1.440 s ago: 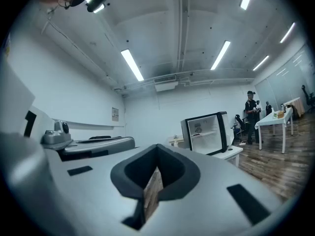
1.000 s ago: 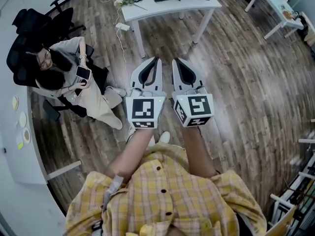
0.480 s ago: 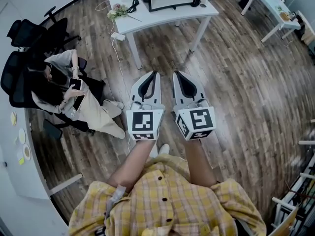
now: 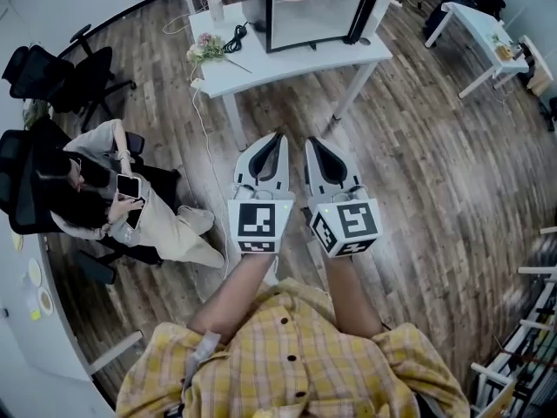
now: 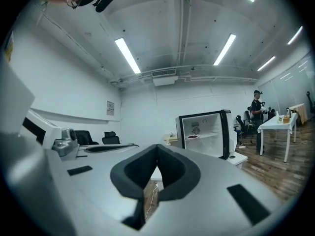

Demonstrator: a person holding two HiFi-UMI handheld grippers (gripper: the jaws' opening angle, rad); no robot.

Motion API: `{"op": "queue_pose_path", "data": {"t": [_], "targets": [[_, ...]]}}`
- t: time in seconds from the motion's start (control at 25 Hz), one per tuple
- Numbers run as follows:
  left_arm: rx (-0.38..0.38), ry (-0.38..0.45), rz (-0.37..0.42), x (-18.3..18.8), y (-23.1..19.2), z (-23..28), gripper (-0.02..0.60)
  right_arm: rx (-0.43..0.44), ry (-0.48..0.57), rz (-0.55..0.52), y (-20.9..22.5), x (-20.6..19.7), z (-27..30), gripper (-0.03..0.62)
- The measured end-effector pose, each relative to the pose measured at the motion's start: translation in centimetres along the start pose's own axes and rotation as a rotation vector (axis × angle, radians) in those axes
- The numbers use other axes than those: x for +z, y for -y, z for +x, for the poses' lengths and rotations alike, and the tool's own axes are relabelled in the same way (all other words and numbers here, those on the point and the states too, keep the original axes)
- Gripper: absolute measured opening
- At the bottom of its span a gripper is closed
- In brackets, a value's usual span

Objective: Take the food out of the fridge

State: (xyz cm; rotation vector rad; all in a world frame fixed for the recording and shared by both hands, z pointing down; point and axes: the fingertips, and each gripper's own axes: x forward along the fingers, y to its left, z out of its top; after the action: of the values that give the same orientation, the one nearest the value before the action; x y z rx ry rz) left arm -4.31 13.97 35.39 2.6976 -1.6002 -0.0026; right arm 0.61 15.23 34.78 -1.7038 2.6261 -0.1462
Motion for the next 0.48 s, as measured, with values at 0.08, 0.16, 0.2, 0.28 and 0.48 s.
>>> {"op": "queue_pose_path", "data": {"t": [0.08,0.16,0.2,0.28,0.48], "targets": [[-0.005,0.008,-0.001,0.6,-1.2,1.8,0.008,-0.007,0.003,-0.008,0.7,0.8,2.1,0.008],[-0.007,0.01,-0.003,0.9,-2.5,3.5,0.008,-0.013,0.002,-0.015,1.3,1.1,4.1,0.008],[-0.009,0.01,-0.007,0.9,-3.1,4.3,0.008,-0.015,0.0,-0.017,1.5,1.1,5.0,0.008],[-0.008,0.009,-0.016,0.8,-4.5,5.8,0.008,-0.02,-0.004,-0.019,2.1,1.1,6.9,0.008],[-0.013,0.005,-0.012,1.1,-7.5,9.0,0.009,-0.031,-0.033,0.01,3.3,1.2,10.8,0.008]]}}
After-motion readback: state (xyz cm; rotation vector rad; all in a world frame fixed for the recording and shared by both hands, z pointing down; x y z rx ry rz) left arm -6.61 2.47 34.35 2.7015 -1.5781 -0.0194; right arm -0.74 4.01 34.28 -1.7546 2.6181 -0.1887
